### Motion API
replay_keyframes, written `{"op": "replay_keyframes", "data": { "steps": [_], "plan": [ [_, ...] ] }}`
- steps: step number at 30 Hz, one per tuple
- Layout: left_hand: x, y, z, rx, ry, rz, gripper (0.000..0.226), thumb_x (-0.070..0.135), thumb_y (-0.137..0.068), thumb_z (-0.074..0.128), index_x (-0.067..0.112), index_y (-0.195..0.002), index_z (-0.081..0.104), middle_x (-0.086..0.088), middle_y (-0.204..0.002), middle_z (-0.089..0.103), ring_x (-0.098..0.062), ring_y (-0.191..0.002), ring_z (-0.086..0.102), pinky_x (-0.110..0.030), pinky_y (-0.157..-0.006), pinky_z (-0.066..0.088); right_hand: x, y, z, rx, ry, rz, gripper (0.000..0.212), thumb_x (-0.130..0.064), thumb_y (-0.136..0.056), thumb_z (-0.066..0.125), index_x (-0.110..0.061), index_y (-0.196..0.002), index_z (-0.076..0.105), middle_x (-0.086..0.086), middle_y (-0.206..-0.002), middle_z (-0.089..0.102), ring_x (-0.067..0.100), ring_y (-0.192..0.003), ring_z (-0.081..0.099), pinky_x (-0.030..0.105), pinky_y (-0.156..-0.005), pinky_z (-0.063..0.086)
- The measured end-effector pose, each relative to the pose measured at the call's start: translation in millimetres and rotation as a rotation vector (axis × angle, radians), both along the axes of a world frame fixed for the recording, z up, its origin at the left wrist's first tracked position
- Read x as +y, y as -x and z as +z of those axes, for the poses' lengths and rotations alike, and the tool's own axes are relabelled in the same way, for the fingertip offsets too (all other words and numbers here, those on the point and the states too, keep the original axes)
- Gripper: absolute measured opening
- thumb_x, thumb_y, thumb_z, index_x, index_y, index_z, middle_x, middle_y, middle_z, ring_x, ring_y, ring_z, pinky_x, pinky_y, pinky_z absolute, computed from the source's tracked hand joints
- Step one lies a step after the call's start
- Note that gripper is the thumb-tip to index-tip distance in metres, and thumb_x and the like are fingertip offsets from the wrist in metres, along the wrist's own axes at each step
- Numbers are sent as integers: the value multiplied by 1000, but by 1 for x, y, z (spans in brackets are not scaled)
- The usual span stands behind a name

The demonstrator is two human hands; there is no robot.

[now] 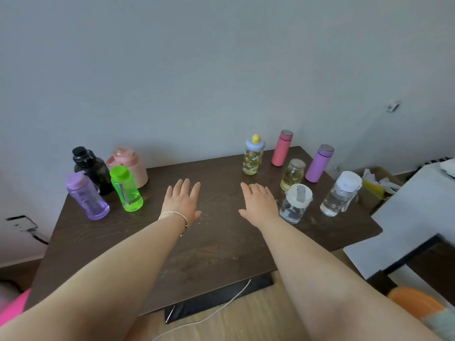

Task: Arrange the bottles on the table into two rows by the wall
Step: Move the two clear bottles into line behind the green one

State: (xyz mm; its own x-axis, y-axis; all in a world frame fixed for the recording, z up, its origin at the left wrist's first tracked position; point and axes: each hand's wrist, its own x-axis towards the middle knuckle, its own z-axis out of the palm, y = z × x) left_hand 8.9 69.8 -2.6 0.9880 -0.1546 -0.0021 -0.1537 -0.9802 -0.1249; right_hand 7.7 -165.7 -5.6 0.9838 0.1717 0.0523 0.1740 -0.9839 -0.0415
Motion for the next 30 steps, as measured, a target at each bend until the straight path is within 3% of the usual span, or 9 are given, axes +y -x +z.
{"op": "replay_keyframes", "data": {
  "steps": [11,17,24,30],
  "plan": [
    [-163,7,4,32,71,-125,88,56,-90,52,23,-154,2,-10,-162,9,-29,-150,5,-46,-121,11,-162,40,4,-87,-94,-218,72,-43,-86,66,-15,-145,35,9,-134,55,28,-123,50,40,-106,38],
    [-229,-10,5,56,105,-233,88,56,-89,54,23,-154,3,-11,-162,10,-29,-150,6,-47,-121,12,-222,47,1,-59,-153,-394,75,-45,-93,62,-18,-153,25,10,-153,41,29,-140,40,42,-114,34],
    [-285,-46,-9,106,182,-332,90,60,-86,54,24,-153,8,-11,-161,13,-31,-149,9,-48,-120,15,-272,30,-8,-62,-171,-540,79,-46,-88,69,-20,-150,29,8,-152,43,28,-138,42,41,-115,36],
    [-309,-80,-20,177,205,-380,94,58,-83,61,23,-153,10,-11,-161,13,-31,-148,13,-47,-119,20,-298,-5,-14,-98,-189,-614,77,-44,-85,73,-24,-145,30,8,-151,40,26,-134,44,35,-105,44]
  ]
}}
